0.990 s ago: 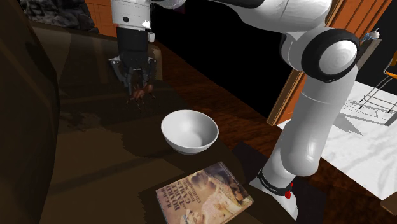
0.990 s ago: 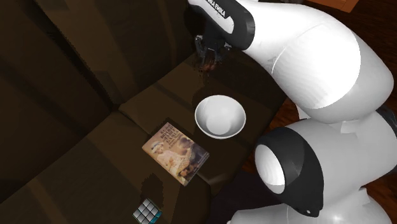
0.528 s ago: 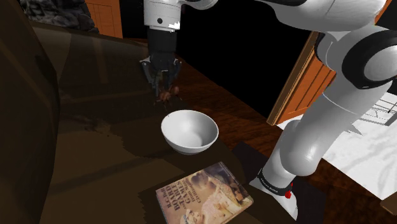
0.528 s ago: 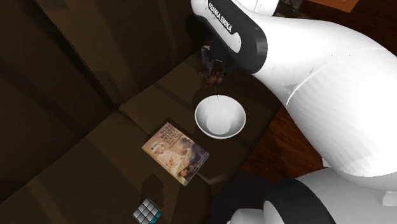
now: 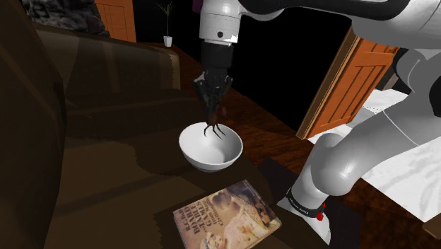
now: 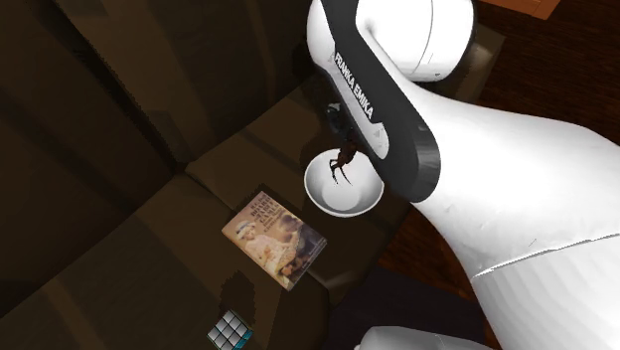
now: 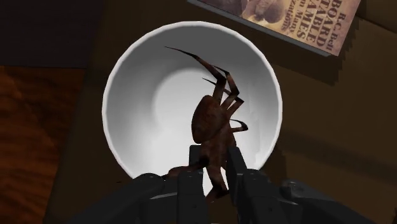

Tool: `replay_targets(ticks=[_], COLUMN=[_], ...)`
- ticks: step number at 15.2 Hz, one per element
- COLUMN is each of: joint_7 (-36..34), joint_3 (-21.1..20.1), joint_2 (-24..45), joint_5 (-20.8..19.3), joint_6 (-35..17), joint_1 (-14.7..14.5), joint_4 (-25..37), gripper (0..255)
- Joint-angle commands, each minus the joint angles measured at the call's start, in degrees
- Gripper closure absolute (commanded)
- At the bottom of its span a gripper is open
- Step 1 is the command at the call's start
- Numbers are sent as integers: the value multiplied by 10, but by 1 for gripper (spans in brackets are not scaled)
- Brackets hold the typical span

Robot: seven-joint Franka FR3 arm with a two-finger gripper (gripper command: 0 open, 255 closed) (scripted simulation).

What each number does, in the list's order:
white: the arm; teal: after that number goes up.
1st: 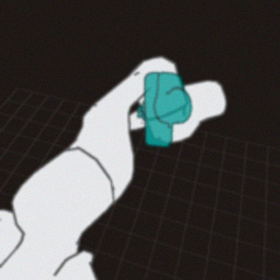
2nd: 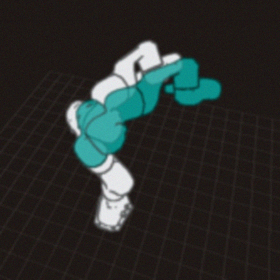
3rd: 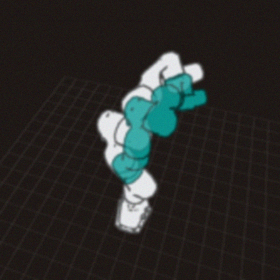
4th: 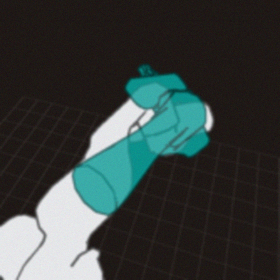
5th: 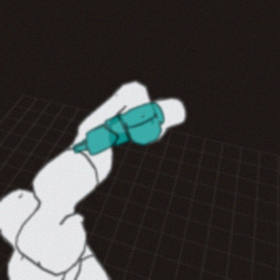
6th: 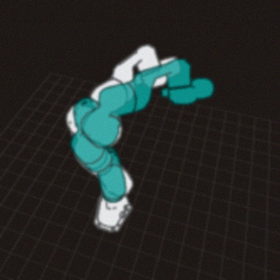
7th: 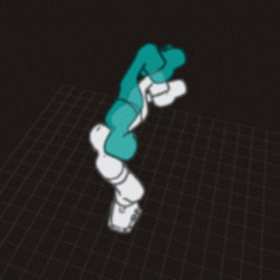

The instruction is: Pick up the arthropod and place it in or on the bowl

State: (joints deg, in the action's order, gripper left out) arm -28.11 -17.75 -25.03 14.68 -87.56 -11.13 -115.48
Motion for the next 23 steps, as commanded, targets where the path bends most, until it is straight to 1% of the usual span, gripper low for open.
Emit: replay_targets(ticks=[1, 12, 20, 21, 23], joint_7=[4, 17, 17, 17, 17], joint_3=[1, -8, -8, -8, -8], joint_2=[-8, -17, -17, -17, -17], joint_5=[2, 10, 10, 10, 10], joint_6=[-11, -93, -96, -96, -96], joint_1=[-1, -4, -4, -4, -4], joint_4=[-20, -111, -114, -114, -114], gripper=[255, 255, 255, 0, 0])
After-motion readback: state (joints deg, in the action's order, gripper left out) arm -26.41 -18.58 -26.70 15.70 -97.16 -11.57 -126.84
